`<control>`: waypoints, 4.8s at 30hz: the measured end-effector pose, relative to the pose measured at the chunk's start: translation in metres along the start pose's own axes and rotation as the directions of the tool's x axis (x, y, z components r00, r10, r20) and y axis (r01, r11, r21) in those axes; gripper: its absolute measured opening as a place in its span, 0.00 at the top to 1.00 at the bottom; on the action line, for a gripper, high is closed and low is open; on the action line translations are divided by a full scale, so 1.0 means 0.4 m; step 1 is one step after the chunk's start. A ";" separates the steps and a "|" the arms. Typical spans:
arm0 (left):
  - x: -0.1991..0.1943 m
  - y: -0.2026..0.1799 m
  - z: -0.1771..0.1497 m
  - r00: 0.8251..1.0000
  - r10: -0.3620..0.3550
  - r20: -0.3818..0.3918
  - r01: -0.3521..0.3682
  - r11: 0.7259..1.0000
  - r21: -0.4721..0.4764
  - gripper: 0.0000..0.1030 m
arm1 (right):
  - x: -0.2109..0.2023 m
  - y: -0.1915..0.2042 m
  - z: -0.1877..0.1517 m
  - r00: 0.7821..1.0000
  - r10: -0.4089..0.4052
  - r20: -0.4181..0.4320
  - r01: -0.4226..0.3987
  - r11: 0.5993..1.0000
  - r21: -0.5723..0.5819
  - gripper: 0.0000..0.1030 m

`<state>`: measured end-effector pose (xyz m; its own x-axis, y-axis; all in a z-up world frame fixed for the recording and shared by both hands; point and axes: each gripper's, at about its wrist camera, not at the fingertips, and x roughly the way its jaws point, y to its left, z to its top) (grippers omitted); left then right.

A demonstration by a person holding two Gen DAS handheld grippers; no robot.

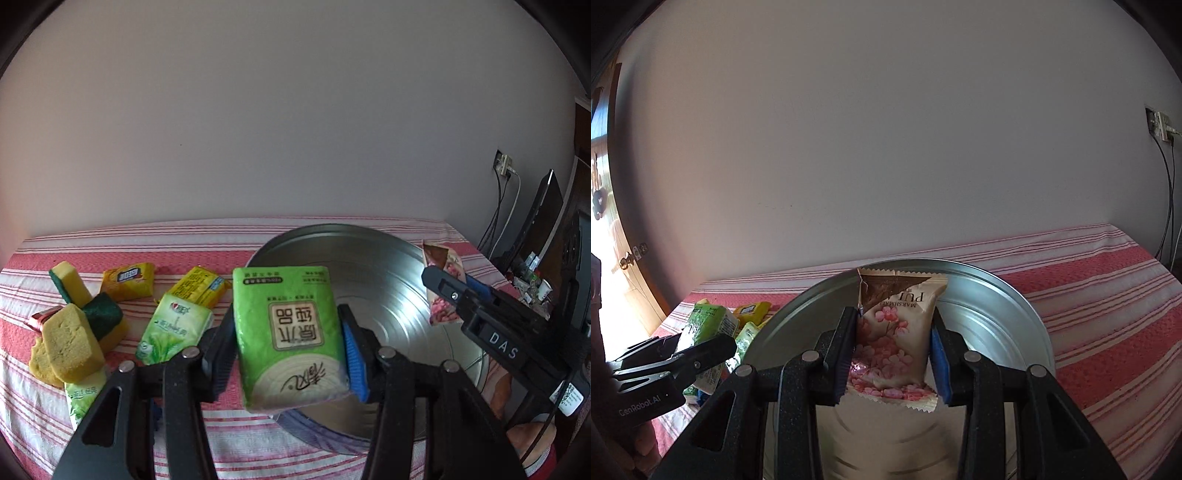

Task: Organize objects
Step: 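Carry the tissue pack and candy packet with both tools over the metal tin, then open both tools to drop the tissue pack and candy packet into the tin, then move both tools back toward the pile of objects, then grasp the blue cloth with the right tool while the left tool grasps a green tissue pack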

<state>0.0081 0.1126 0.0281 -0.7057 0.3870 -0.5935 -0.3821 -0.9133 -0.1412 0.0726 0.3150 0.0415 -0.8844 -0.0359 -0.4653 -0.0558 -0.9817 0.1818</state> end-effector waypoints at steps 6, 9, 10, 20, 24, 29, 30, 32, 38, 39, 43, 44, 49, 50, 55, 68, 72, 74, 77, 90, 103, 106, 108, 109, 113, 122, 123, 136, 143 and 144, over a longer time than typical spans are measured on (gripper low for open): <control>0.083 -0.049 0.016 0.999 0.000 -0.045 0.001 1.000 0.015 0.51 | 0.042 -0.035 0.008 0.995 -0.077 -0.064 0.077 0.997 -0.008 0.61; 0.090 -0.079 0.009 0.999 0.034 -0.041 -0.032 0.998 0.045 0.51 | 0.049 -0.031 0.002 0.992 -0.105 -0.073 0.102 0.994 -0.043 0.61; 0.095 -0.083 0.007 0.999 0.028 -0.047 -0.026 0.999 0.040 0.51 | 0.052 -0.025 -0.001 0.990 -0.116 -0.077 0.112 0.992 -0.055 0.61; 0.125 -0.088 -0.008 0.998 0.037 -0.055 -0.035 0.999 0.041 0.51 | 0.058 -0.034 0.000 0.986 -0.142 -0.088 0.137 0.989 -0.062 0.61; 0.126 -0.089 -0.009 0.997 0.040 -0.059 -0.037 0.999 0.037 0.51 | 0.058 -0.028 0.003 0.986 -0.146 -0.083 0.141 0.988 -0.067 0.61; 0.114 -0.096 -0.008 0.997 0.076 -0.023 -0.074 0.995 0.059 0.43 | 0.056 -0.034 0.006 0.986 -0.147 -0.085 0.141 0.988 -0.068 0.60; 0.111 -0.098 -0.007 0.996 0.085 -0.016 -0.084 0.995 0.061 0.35 | 0.057 -0.035 0.005 0.986 -0.147 -0.083 0.142 0.988 -0.069 0.60; 0.100 -0.095 -0.005 0.997 0.080 0.003 -0.080 0.996 0.049 0.22 | 0.053 -0.031 0.006 0.986 -0.150 -0.078 0.145 0.987 -0.071 0.58; 0.076 -0.066 0.000 0.993 0.110 0.046 -0.110 0.994 -0.002 0.04 | 0.031 -0.040 0.012 0.988 -0.149 -0.047 0.148 0.989 -0.027 0.39; 0.072 -0.061 0.000 0.993 0.107 0.049 -0.107 0.994 -0.011 0.04 | 0.026 -0.043 0.013 0.989 -0.143 -0.038 0.142 0.990 -0.016 0.37; 0.060 -0.053 -0.004 0.986 0.150 0.077 -0.151 0.989 -0.004 0.01 | 0.004 -0.045 0.016 0.992 -0.126 0.010 0.126 0.992 0.008 0.29; 0.056 -0.051 -0.007 0.983 0.162 0.082 -0.163 0.987 0.002 0.01 | -0.003 -0.044 0.015 0.992 -0.125 0.024 0.124 0.992 0.014 0.29; 0.039 -0.025 -0.023 0.976 0.199 0.087 -0.200 0.980 -0.002 0.01 | -0.025 -0.052 0.014 0.989 -0.120 0.085 0.116 0.992 0.052 0.23; 0.037 -0.019 -0.026 0.975 0.204 0.086 -0.204 0.979 -0.008 0.01 | -0.028 -0.047 0.014 0.988 -0.123 0.090 0.118 0.991 0.056 0.22; 0.020 0.006 -0.042 0.964 0.247 0.098 -0.247 0.969 -0.016 0.01 | -0.037 -0.028 0.009 0.983 -0.133 0.129 0.128 0.991 0.043 0.22; -0.028 0.090 -0.079 0.939 0.331 0.091 -0.327 0.943 -0.057 0.01 | -0.041 0.035 -0.022 0.973 -0.130 0.190 0.134 0.991 -0.009 0.22; -0.051 0.117 -0.089 0.935 0.345 0.083 -0.340 0.938 -0.071 0.01 | -0.045 0.043 -0.025 0.971 -0.130 0.201 0.134 0.991 -0.004 0.22; -0.062 0.137 -0.096 0.934 0.349 0.078 -0.343 0.936 -0.080 0.01 | -0.055 0.053 -0.027 0.968 -0.130 0.215 0.132 0.991 0.001 0.22; -0.077 0.166 -0.107 0.929 0.362 0.073 -0.354 0.930 -0.096 0.01 | -0.066 0.071 -0.034 0.969 -0.120 0.217 0.121 0.993 0.009 0.23; -0.162 0.340 -0.177 0.902 0.431 -0.023 -0.428 0.884 -0.188 0.01 | -0.068 0.268 -0.078 0.985 0.080 0.152 -0.067 0.993 -0.093 0.22; -0.197 0.500 -0.221 0.879 0.462 -0.118 -0.476 0.832 -0.284 0.01 | 0.040 0.500 -0.149 0.976 0.179 -0.125 -0.205 0.946 -0.251 0.26; -0.194 0.510 -0.225 0.877 0.462 -0.131 -0.480 0.835 -0.270 0.01 | 0.093 0.527 -0.159 0.952 0.198 -0.234 -0.251 0.942 -0.225 0.33; -0.198 0.515 -0.227 0.878 0.460 -0.134 -0.479 0.835 -0.272 0.01 | 0.127 0.546 -0.170 0.939 0.180 -0.294 -0.252 0.940 -0.231 0.40; -0.199 0.517 -0.228 0.877 0.460 -0.136 -0.479 0.834 -0.274 0.01 | 0.142 0.550 -0.173 0.931 0.178 -0.320 -0.257 0.939 -0.226 0.40; -0.193 0.536 -0.230 0.880 0.450 -0.152 -0.475 0.829 -0.296 0.01 | 0.178 0.556 -0.174 0.917 0.178 -0.357 -0.261 0.945 -0.197 0.40; -0.181 0.521 -0.222 0.890 0.422 -0.170 -0.455 0.838 -0.302 0.01 | 0.185 0.525 -0.166 0.873 0.263 -0.412 -0.351 0.924 -0.154 0.61; -0.181 0.517 -0.219 0.889 0.425 -0.170 -0.458 0.838 -0.298 0.01 | 0.176 0.524 -0.167 0.874 0.262 -0.410 -0.354 0.920 -0.167 0.64; -0.116 0.428 -0.170 0.920 0.351 -0.175 -0.388 0.884 -0.263 0.01 | 0.042 0.486 -0.112 0.937 0.299 -0.181 -0.336 0.914 -0.228 0.69; 0.001 0.388 -0.142 0.913 0.321 -0.250 -0.385 0.880 -0.278 0.01 | 0.021 0.461 -0.084 0.957 0.270 -0.109 -0.289 0.929 -0.231 0.68; 0.015 0.386 -0.141 0.902 0.343 -0.262 -0.409 0.873 -0.266 0.04 | 0.021 0.459 -0.082 0.957 0.270 -0.108 -0.288 0.930 -0.227 0.68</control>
<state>-0.0214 -0.0331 -0.0422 -0.6115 0.0024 -0.7913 0.1138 -0.9893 -0.0910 0.0700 0.1285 0.0424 -0.8115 -0.3194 -0.4894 0.3080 -0.9454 0.1063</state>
